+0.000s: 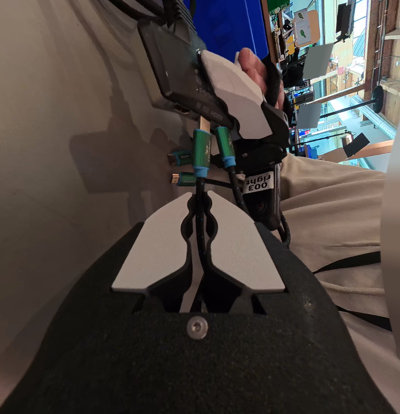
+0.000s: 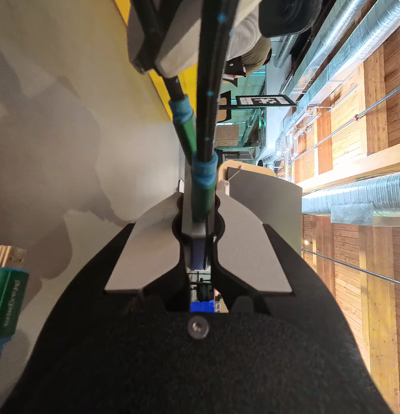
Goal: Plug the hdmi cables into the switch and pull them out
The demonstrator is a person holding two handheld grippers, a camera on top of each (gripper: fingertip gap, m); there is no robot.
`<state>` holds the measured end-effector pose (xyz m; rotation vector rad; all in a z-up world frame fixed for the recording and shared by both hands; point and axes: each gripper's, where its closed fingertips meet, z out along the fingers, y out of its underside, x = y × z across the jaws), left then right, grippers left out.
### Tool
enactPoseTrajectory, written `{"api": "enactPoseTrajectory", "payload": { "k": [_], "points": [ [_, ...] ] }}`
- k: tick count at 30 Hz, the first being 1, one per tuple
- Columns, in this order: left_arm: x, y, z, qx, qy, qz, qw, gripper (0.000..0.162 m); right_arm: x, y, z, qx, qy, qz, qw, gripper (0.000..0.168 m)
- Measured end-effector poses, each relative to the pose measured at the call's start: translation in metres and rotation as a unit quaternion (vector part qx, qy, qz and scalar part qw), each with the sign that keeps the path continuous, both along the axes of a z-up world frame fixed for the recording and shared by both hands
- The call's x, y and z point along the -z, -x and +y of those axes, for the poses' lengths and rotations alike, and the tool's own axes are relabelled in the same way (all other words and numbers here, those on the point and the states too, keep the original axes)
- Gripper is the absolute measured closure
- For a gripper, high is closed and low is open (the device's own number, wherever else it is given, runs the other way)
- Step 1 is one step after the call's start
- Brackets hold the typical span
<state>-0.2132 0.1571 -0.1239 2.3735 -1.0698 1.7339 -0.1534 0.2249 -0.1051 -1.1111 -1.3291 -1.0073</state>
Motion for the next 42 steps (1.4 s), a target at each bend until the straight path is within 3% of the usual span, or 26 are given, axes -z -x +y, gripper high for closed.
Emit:
{"api": "enactPoseTrajectory", "payload": {
  "k": [16, 27, 33, 42],
  "points": [
    [0.006, -0.004, -0.001, 0.009, 0.056, -0.002, 0.998, 0.156, 0.005, 0.0, 0.001, 0.007, -0.002, -0.014, 1.0, 0.146],
    [-0.011, -0.008, -0.015, 0.026, 0.1, -0.034, 0.994, 0.156, -0.018, 0.001, -0.008, -0.021, -0.096, -0.013, 0.995, 0.146],
    [-0.036, -0.013, -0.017, 0.012, 0.078, -0.063, 0.995, 0.157, -0.046, -0.003, -0.016, -0.021, -0.151, 0.024, 0.988, 0.147],
    [-0.049, -0.035, -0.02, -0.01, 0.002, -0.1, 0.995, 0.157, -0.051, -0.012, -0.013, -0.015, -0.136, 0.05, 0.989, 0.146]
  ]
}}
